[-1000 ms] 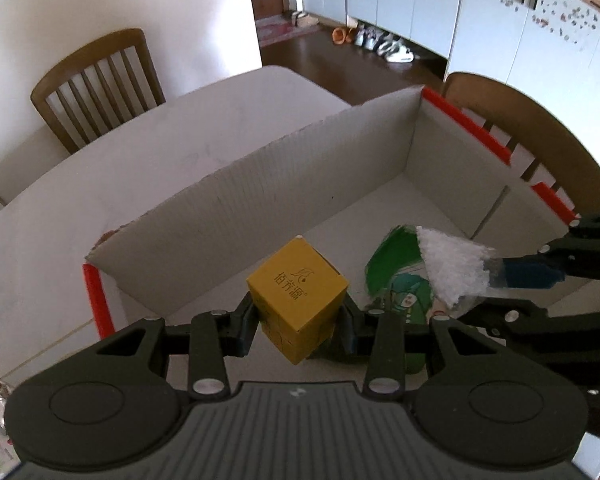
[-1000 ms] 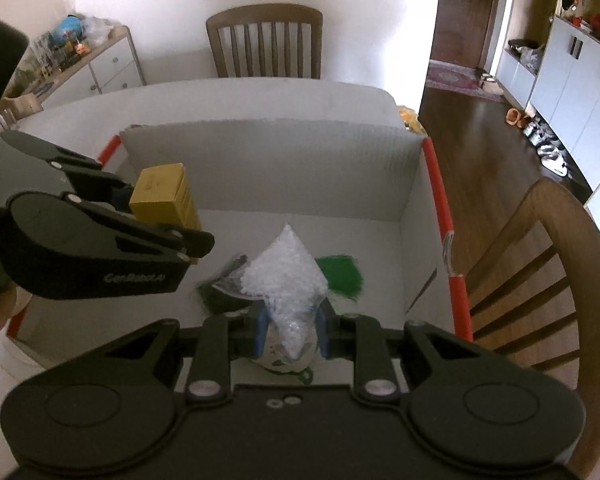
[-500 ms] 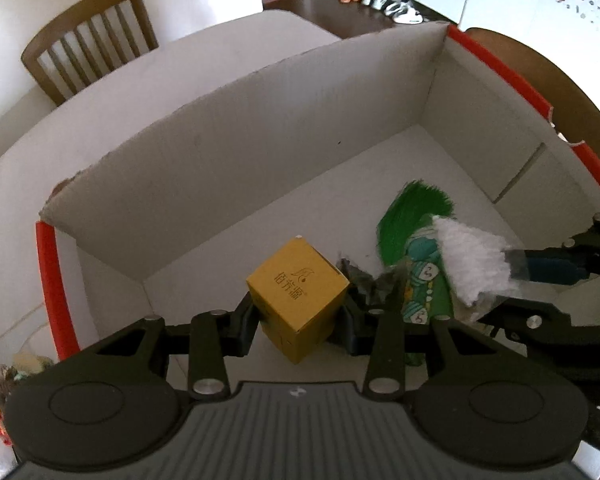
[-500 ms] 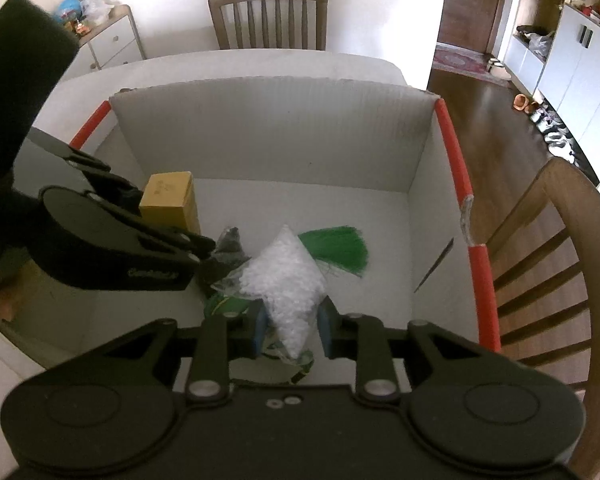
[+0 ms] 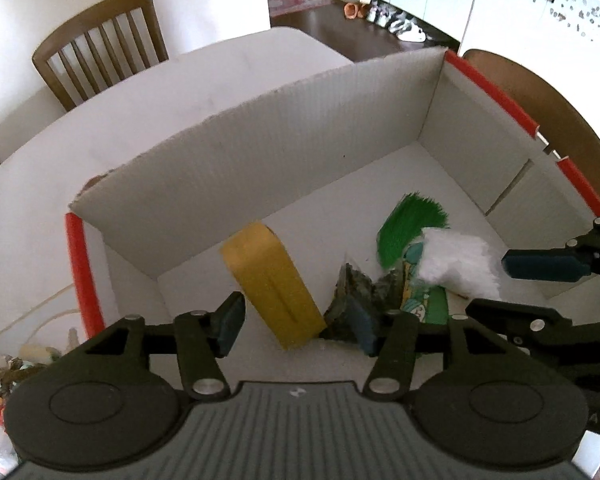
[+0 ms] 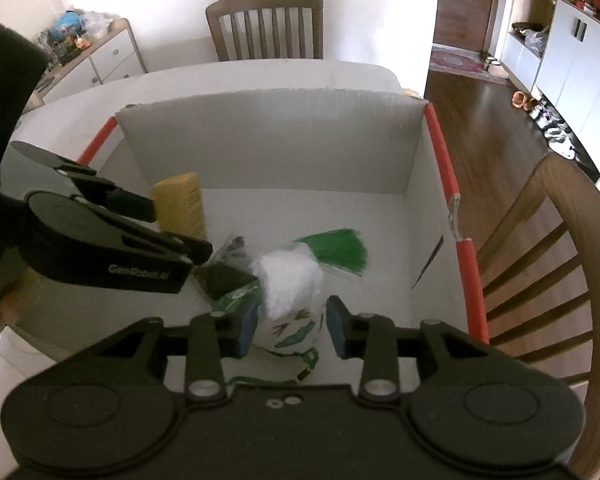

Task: Organize objects
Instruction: 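Carry the yellow box and white bag into the red box and open both tools, then withdraw both tools from the box back toward the pile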

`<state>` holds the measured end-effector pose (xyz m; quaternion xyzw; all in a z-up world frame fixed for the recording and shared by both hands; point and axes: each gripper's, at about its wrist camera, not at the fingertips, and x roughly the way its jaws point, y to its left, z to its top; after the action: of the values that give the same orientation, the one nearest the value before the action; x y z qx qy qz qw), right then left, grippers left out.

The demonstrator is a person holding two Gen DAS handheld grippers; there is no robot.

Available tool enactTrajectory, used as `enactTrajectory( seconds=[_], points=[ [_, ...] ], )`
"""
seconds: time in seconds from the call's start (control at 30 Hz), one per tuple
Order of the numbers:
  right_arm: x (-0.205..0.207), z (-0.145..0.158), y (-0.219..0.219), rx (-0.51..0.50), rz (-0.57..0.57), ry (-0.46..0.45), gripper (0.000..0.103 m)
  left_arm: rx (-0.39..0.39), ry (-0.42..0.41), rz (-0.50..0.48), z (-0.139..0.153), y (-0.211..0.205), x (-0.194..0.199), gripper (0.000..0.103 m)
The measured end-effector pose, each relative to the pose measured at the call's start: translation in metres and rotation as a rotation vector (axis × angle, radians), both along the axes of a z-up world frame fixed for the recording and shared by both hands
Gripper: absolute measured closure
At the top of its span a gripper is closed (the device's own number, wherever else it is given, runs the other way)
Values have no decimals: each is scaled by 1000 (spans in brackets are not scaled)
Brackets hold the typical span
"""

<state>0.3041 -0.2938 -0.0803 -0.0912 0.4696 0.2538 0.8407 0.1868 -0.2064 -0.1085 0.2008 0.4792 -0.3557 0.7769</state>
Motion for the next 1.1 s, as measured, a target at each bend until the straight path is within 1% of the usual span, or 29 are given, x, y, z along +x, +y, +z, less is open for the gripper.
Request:
enactTrajectory(
  seconds=[0.13, 0.17, 0.27, 0.3, 0.4, 0.57, 0.77, 0.83, 1.03, 1.07, 1.1],
  points=[
    [-4, 13, -4, 21, 0, -14, 66, -36, -10, 16, 13, 8, -5, 47],
    [-6, 16, -5, 30, -1, -20, 66, -52, -14, 23, 17, 14, -11, 47],
    [-8, 30, -7, 54, -4, -35, 65, -86, -22, 38, 30, 7, -9, 47],
    [-10, 34, -7, 60, -5, -42, 65, -102, -26, 44, 35, 12, -12, 47],
    [-18, 46, -6, 77, -6, -59, 65, -145, -28, 70, 47, 25, -17, 42],
    [-31, 63, 0, 108, -1, -86, 63, -197, -53, 84, 63, 50, -32, 42],
    [-46, 76, 14, 138, -10, -103, 60, -247, -85, 115, 79, 84, -42, 42],
    [-52, 80, 19, 140, -7, -109, 57, -261, -83, 120, 82, 95, -43, 36],
    [-70, 88, 41, 151, -2, -132, 50, -280, -102, 154, 86, 139, -44, 34],
    [-73, 89, 46, 153, 0, -135, 48, -280, -105, 161, 86, 147, -44, 32],
    [-75, 90, 51, 154, 1, -138, 47, -280, -108, 167, 87, 154, -44, 28]
  ],
)
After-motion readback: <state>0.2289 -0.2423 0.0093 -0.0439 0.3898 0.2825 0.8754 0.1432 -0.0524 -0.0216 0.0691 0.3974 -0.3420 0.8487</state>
